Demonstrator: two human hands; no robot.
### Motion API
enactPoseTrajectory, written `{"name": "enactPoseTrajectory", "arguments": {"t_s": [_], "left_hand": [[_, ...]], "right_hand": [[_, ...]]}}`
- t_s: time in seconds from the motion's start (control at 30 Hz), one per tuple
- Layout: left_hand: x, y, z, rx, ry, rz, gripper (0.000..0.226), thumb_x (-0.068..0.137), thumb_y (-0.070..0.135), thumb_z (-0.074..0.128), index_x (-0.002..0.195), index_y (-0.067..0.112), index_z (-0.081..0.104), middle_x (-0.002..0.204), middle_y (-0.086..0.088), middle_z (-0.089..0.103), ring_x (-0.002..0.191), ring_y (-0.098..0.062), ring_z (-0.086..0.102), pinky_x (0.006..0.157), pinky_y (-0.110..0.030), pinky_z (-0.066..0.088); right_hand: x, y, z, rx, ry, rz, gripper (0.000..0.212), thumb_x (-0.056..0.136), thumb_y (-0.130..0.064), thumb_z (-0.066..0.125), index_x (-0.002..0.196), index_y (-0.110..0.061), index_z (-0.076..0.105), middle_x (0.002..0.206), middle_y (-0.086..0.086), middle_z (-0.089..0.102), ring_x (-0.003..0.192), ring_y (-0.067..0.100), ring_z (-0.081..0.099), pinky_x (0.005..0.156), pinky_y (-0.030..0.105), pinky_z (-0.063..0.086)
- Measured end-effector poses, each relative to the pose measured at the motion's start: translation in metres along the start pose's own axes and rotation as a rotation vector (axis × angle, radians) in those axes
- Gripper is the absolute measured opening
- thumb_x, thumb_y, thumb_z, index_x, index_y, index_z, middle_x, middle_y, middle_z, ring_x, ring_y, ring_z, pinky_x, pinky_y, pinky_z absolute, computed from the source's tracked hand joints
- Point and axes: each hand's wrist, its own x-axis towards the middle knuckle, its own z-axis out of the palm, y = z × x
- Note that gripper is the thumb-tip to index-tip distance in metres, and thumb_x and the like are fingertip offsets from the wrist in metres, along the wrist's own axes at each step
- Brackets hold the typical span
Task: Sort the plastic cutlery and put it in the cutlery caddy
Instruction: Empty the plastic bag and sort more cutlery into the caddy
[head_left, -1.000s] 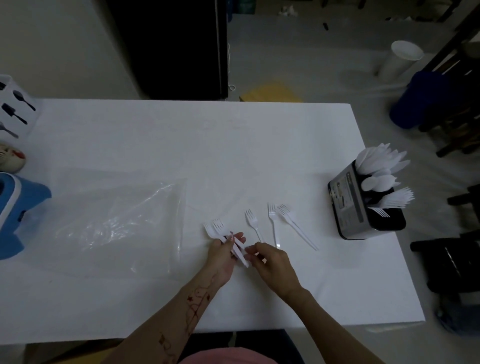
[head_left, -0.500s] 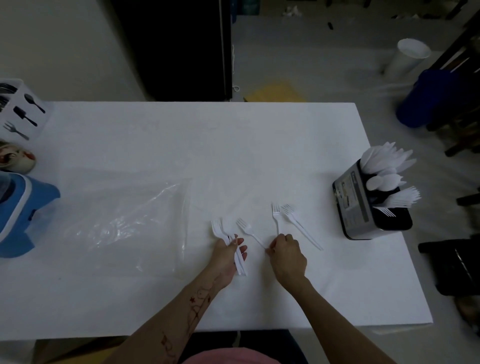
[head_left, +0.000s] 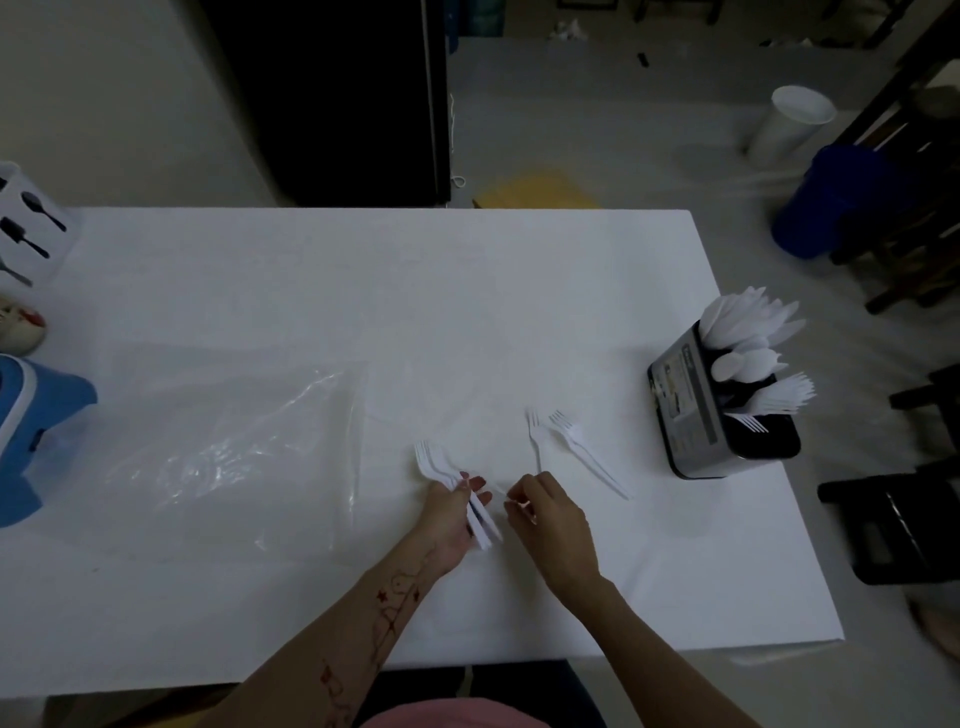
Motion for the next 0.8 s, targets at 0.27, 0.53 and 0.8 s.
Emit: {"name": "enactPoseTrajectory", "arguments": {"t_s": [0.27, 0.53, 0.8], "left_hand": [[0.003, -0.004, 0.003, -0.025, 0.015, -0.034, 0.027, 0.103, 0.006, 0.031, 0.113, -0.006, 0.053, 0.123, -0.024, 0.052, 0.112, -0.030, 0.059, 0.092, -0.034, 0.048], [0.006, -0.004, -0.004, -0.066, 0.041, 0.014, 0.021, 0.101, 0.002, 0.035, 0.089, 0.006, 0.052, 0.088, -0.006, 0.057, 0.060, -0.013, 0.067, 0.070, -0.028, 0.050], [0.008, -0.006, -0.004, 0.010, -0.008, 0.049, 0.019, 0.101, 0.003, 0.037, 0.109, -0.002, 0.053, 0.103, -0.011, 0.060, 0.082, -0.019, 0.057, 0.076, -0.029, 0.047]], "right_hand": [[0.002, 0.010, -0.011, 0.179, -0.092, -0.066, 0.009, 0.090, -0.028, 0.067, 0.091, -0.022, 0.074, 0.087, -0.011, 0.065, 0.073, -0.001, 0.057, 0.068, 0.007, 0.044], [0.021, 0.015, -0.007, -0.162, -0.049, 0.464, 0.029, 0.090, -0.039, 0.064, 0.106, -0.017, 0.053, 0.104, 0.001, 0.057, 0.093, 0.021, 0.058, 0.070, 0.038, 0.055], [0.015, 0.011, -0.020, 0.342, -0.073, 0.419, 0.012, 0.091, -0.028, 0.065, 0.097, -0.019, 0.063, 0.086, -0.007, 0.068, 0.072, 0.009, 0.066, 0.066, 0.025, 0.054]]}}
